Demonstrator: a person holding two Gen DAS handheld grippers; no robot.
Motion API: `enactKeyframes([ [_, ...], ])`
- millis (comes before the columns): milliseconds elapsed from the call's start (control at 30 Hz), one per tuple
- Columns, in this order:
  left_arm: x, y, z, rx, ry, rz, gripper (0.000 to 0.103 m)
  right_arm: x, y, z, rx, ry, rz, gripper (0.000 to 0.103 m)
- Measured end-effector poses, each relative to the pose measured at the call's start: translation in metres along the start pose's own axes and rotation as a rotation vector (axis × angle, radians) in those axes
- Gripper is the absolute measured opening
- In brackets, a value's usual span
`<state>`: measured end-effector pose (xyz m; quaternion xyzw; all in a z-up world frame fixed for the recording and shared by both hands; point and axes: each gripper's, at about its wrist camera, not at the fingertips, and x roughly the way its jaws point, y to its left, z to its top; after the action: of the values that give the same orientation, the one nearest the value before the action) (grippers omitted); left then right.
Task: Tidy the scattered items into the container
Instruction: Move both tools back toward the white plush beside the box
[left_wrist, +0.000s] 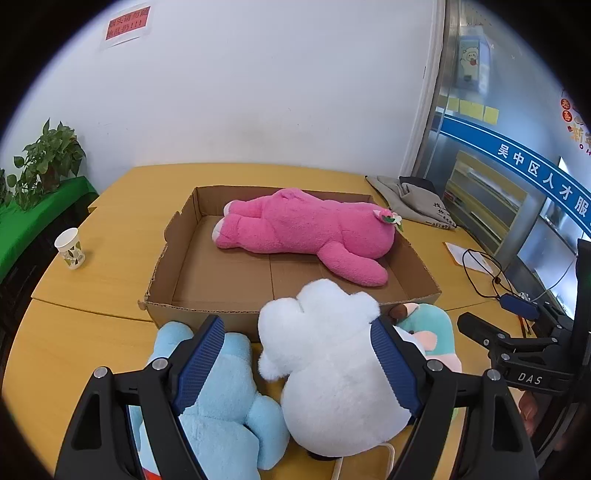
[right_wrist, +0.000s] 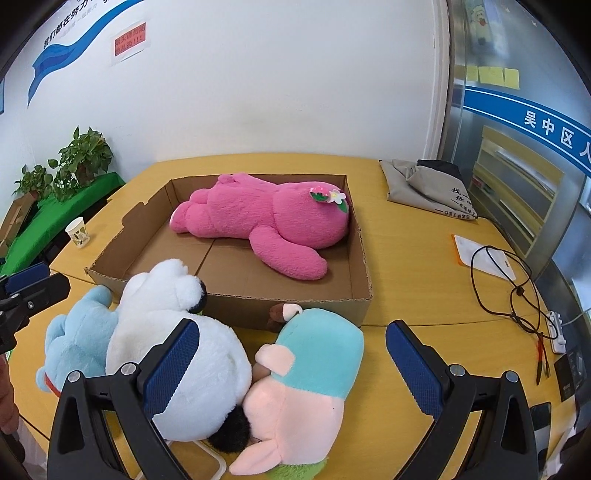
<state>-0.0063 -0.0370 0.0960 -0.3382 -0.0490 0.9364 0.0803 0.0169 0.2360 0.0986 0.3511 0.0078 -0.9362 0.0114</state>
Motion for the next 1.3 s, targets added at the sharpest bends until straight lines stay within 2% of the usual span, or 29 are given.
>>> enactKeyframes([
  [433,0.006,0.000,-0.006,0.010,0.026,-0.018,0.081,0.003,0.006,-0.004,-0.004,0.015,-0.008,0.103],
  [467,0.007,0.000,-0.006,0.010,0.028,-0.019,0.081,0.003,0.006,-0.004,0.021,0.018,-0.041,0.103],
  [600,0.011,0.000,-0.007,0.002,0.037,-0.026,0.081,0.005,0.005,-0.004,0.022,0.021,-0.046,0.103],
  [900,0.026,0.007,-0.008,-0.031,0.091,-0.089,0.081,0.014,0.002,-0.007,0.029,0.042,-0.033,0.103],
  [1067,0.051,0.018,-0.006,-0.078,0.162,-0.153,0.081,0.017,0.006,-0.012,0.013,0.041,0.068,0.103],
  [1200,0.088,0.022,-0.010,-0.090,0.258,-0.214,0.081,0.020,0.034,-0.024,-0.095,0.059,0.235,0.103],
  [1300,0.107,0.030,-0.014,-0.133,0.287,-0.287,0.083,0.027,0.061,-0.039,-0.200,0.082,0.326,0.103],
])
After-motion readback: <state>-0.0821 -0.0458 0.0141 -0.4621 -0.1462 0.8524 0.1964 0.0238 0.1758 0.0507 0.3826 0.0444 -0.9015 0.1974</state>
